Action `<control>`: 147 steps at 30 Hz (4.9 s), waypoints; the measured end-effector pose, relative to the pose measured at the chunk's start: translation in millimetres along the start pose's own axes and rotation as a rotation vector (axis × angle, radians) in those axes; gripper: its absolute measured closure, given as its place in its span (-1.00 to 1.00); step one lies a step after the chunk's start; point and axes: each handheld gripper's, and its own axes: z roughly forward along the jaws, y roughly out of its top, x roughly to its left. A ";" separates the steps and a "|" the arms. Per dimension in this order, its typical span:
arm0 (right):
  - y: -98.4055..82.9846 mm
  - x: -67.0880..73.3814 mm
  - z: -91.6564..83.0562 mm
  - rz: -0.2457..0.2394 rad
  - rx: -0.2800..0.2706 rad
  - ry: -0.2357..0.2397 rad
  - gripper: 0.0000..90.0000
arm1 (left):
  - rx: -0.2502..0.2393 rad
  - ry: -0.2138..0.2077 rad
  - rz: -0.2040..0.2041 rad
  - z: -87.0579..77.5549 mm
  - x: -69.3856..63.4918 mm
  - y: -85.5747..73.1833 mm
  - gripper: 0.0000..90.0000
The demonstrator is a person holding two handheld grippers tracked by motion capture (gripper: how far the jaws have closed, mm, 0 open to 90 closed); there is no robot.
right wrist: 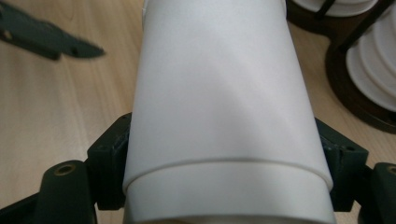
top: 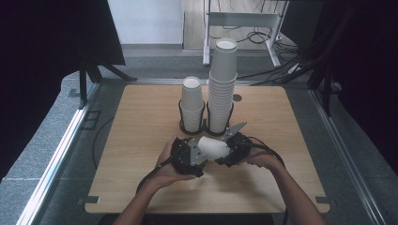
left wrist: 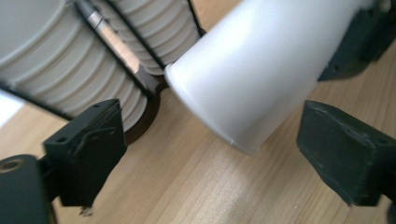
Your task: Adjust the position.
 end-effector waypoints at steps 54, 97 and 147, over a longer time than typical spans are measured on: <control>-43.4 31.5 9.0 0.265 -0.489 -0.150 -0.51 | -0.052 -0.052 -0.360 -9.5 32.4 -41.9 -0.66; -49.8 50.5 7.2 0.210 -0.768 -0.155 -0.51 | -0.207 -0.432 -0.719 -3.4 41.2 -44.5 -0.69; -43.9 64.5 34.8 0.129 -0.699 -0.163 -0.53 | -0.368 -0.486 -0.633 24.1 22.6 -14.1 -0.74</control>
